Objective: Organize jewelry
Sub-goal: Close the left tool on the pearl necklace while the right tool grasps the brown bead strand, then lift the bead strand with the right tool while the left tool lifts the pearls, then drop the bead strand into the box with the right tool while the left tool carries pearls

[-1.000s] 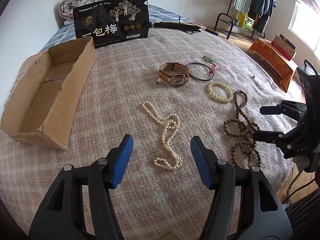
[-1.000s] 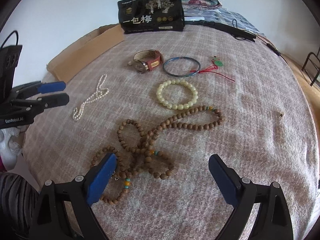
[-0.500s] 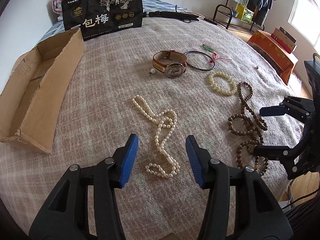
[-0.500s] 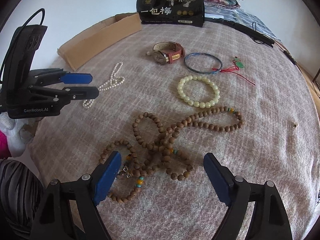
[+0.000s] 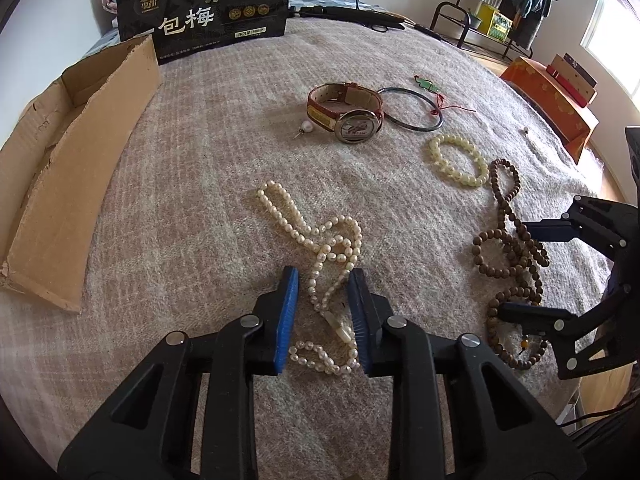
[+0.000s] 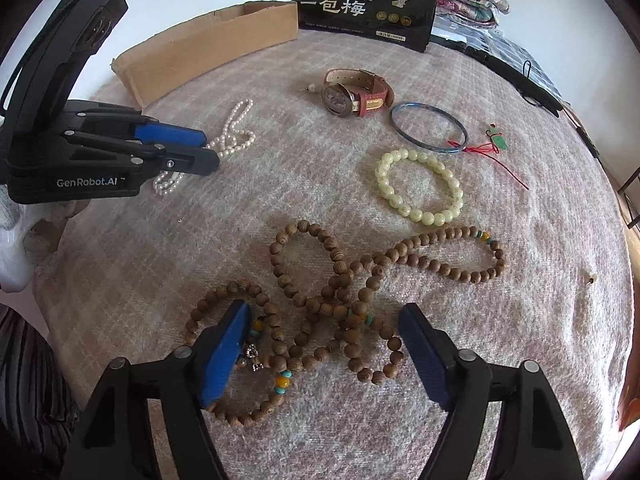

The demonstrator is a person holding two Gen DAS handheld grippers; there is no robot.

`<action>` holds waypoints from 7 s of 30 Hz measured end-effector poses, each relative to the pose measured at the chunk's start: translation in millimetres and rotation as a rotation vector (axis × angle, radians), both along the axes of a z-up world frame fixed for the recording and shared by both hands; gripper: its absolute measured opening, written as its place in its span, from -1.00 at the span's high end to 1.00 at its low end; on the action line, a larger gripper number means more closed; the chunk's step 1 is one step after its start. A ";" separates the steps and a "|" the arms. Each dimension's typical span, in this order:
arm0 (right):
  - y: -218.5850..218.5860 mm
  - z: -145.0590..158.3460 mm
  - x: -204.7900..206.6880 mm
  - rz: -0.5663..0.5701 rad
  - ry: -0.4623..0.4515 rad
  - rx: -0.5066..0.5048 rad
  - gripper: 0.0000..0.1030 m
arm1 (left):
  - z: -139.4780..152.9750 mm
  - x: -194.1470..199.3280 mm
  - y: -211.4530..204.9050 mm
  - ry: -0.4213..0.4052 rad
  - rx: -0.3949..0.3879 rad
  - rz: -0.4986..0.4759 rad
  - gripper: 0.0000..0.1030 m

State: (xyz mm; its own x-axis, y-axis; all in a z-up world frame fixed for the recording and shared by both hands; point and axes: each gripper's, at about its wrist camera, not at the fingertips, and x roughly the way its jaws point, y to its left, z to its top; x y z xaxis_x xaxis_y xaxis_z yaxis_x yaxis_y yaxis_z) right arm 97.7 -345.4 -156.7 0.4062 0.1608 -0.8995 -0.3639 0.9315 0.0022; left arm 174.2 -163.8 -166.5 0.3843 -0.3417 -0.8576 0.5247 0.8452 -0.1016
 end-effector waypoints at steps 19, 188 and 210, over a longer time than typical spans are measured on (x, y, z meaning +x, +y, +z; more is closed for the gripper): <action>-15.1 25.2 -12.1 -0.056 -0.040 0.106 0.80 | 41.7 -16.9 6.5 -0.078 -0.071 0.022 0.90; 192.8 198.4 195.8 0.170 -0.249 0.308 0.92 | 130.8 72.6 230.7 -0.210 -0.169 0.378 0.91; 217.3 119.5 224.5 0.116 -0.119 0.298 0.28 | 102.5 82.2 231.4 -0.148 -0.139 0.380 0.90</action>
